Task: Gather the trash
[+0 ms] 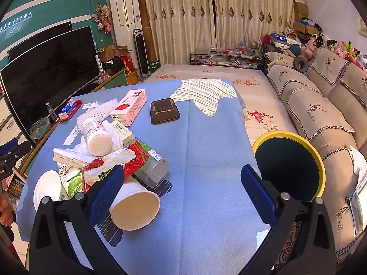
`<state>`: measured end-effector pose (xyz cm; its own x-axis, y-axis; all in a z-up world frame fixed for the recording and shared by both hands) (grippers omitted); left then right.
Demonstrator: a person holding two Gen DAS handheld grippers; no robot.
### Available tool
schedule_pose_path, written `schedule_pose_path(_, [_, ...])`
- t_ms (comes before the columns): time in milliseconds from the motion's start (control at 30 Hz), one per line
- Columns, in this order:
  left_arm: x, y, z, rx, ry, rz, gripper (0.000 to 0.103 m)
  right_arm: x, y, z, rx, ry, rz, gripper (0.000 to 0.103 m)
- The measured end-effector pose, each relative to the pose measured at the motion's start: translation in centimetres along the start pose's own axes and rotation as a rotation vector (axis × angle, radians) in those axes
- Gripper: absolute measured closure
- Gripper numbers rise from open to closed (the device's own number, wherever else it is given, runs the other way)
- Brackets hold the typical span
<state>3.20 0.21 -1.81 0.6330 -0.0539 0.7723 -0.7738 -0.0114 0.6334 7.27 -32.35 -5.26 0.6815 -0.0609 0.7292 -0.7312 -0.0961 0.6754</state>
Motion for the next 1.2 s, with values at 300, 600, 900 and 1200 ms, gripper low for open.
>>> schedule_pose_path(300, [-0.02,0.02,0.21,-0.002,-0.004,0.000,0.004,0.03,0.03,-0.02,-0.001,0.000,-0.001,0.006])
schedule_pose_path(600, [0.01,0.10,0.45,-0.006,-0.007,-0.001,0.004,0.11,-0.01,-0.02,0.000,-0.001,-0.003,0.006])
schedule_pose_path(900, [0.04,0.11,0.47,-0.008,-0.008,-0.003,0.004,0.13,-0.02,-0.02,0.000,-0.002,-0.003,0.006])
schedule_pose_path(1200, [0.03,0.09,0.45,-0.008,-0.007,-0.003,0.004,0.15,-0.04,-0.05,0.000,-0.003,-0.002,0.006])
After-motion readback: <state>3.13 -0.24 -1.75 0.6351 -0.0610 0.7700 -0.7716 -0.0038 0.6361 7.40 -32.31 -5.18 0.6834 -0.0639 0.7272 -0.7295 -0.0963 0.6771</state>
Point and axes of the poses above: each gripper's, at about its wrist camera, not at the fingertips, and y roughly against the way its jaws point, z to its right, x to its top, the point moved 1 cm from there along -y, roughly the way its jaws point, and after that the axes turned 3 degrees about -y, right-handed, at the moved point
